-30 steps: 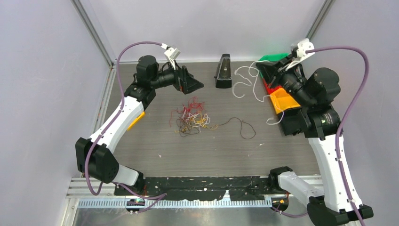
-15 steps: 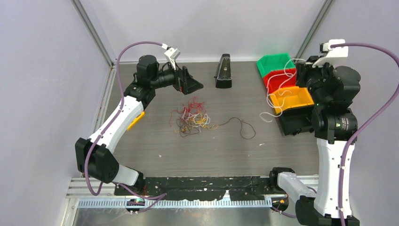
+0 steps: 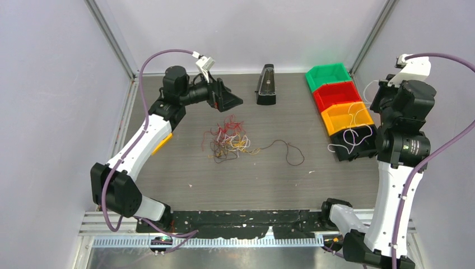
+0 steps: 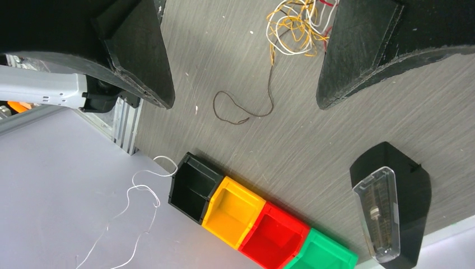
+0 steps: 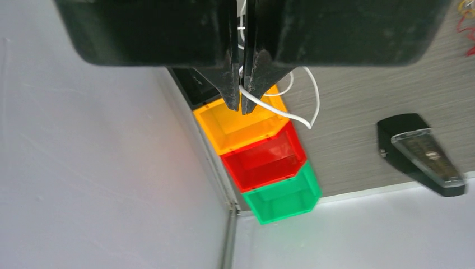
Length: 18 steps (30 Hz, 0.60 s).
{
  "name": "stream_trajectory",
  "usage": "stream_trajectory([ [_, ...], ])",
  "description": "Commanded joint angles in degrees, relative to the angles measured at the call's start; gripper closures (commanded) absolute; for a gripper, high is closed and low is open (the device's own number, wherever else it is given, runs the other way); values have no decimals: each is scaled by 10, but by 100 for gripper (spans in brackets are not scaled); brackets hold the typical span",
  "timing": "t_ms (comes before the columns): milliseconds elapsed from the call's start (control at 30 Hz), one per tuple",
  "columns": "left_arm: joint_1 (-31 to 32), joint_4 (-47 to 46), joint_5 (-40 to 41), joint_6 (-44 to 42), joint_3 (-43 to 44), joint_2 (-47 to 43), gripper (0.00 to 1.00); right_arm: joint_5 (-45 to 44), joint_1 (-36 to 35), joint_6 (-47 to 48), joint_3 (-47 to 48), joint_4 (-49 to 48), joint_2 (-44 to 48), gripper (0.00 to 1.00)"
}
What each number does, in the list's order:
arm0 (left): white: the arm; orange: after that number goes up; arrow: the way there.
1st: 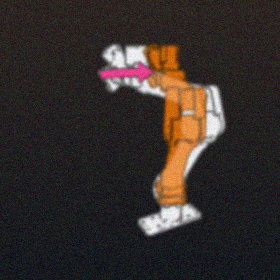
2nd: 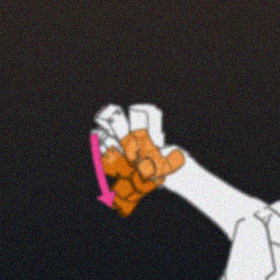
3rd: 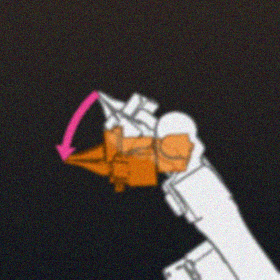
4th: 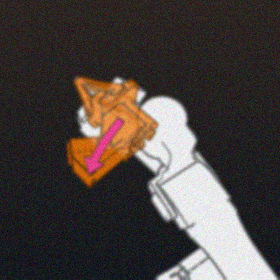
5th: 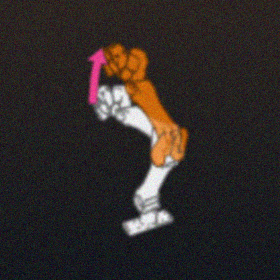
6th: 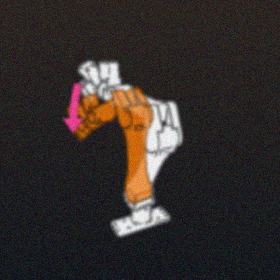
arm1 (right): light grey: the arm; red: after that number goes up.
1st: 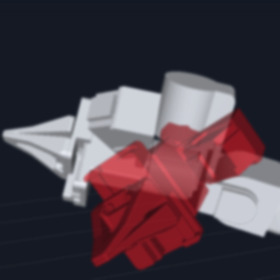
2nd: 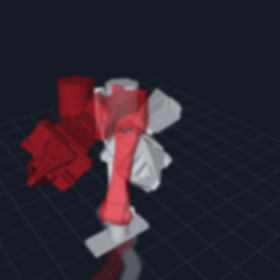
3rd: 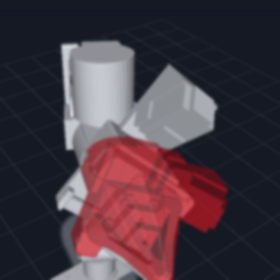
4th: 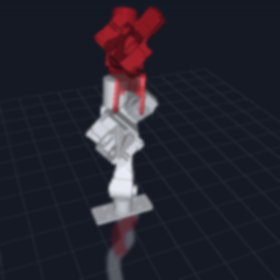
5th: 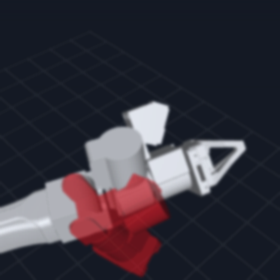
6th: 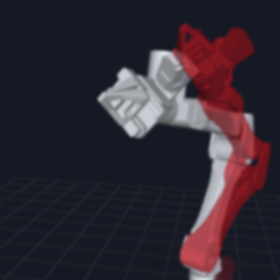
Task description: Untangle the cables
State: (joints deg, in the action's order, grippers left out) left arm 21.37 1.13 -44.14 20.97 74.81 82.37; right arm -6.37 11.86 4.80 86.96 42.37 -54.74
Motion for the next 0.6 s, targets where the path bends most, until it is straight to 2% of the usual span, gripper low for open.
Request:
stream_trajectory([
  [0,-2,-54,-16,29,-8,1,0,-17,41,26,-2,-7,-15,95],
  [167,-2,-63,-16,32,-14,-4,1,19,102,39,-23,-11,-44,95],
  [567,-12,-66,-24,37,-43,-8,0,108,190,115,-59,-133,-126,95],
])
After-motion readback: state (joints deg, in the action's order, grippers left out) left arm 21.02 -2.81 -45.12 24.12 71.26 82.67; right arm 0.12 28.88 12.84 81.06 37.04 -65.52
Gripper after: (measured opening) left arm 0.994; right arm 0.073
